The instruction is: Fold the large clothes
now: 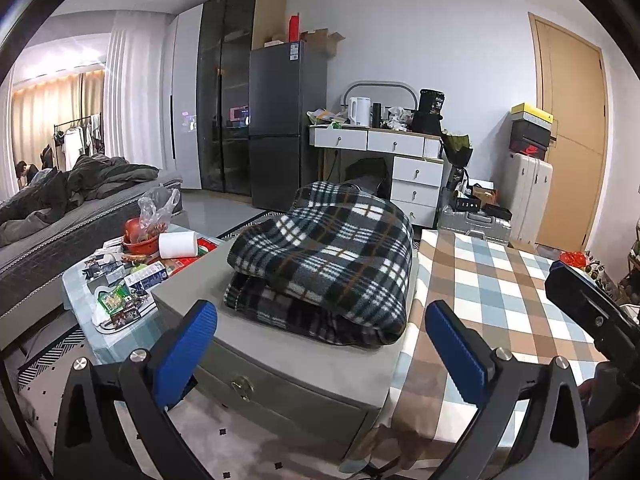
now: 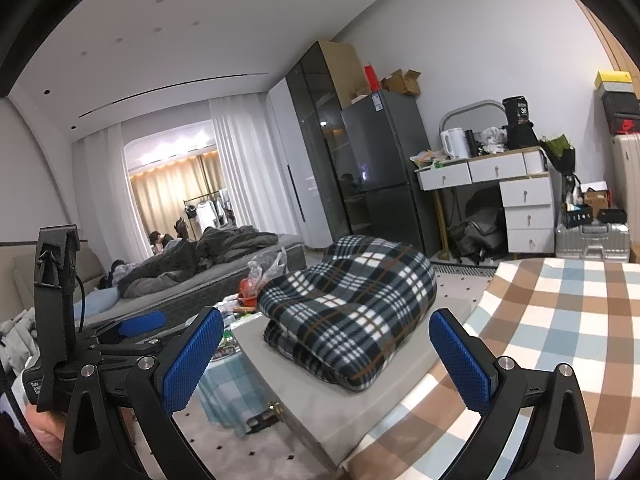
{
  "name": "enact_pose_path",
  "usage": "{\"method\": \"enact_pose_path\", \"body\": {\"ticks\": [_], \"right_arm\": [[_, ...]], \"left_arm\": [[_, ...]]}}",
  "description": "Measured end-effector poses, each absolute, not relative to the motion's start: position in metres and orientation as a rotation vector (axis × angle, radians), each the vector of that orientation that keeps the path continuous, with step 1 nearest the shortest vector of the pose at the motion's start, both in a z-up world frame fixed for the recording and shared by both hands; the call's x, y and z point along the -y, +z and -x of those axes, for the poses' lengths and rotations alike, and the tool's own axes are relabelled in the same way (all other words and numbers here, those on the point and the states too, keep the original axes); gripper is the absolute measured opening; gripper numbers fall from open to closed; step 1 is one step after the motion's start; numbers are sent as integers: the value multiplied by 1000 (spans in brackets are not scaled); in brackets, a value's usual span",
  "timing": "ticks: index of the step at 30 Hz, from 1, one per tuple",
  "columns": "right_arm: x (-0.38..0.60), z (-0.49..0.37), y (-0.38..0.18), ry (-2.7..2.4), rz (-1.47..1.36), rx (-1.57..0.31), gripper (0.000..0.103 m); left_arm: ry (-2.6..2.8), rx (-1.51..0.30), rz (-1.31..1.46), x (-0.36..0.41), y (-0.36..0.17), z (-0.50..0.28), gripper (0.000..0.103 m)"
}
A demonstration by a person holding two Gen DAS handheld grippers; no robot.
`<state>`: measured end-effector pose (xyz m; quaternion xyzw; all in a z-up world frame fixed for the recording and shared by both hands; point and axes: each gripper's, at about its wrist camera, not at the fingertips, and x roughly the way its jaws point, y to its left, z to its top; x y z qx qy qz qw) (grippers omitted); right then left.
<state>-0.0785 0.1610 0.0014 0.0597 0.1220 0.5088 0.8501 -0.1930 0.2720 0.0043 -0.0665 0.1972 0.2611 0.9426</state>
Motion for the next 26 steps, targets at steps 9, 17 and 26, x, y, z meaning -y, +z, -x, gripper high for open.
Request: {"method": "enact_pose_path", "body": {"ticks": [9,17,26], "right_arm": [[-160,82,1,1072,-129,-259,103],[-160,82,0,1071,-134,-264,103],[-159,81,-1,1069,-137,-272,103]], "left_arm": [[538,-415,132,-273,0,194,102],[550,-399,105,-270,-1,196,102],[545,-404,115,-267,-1,193,102]]}}
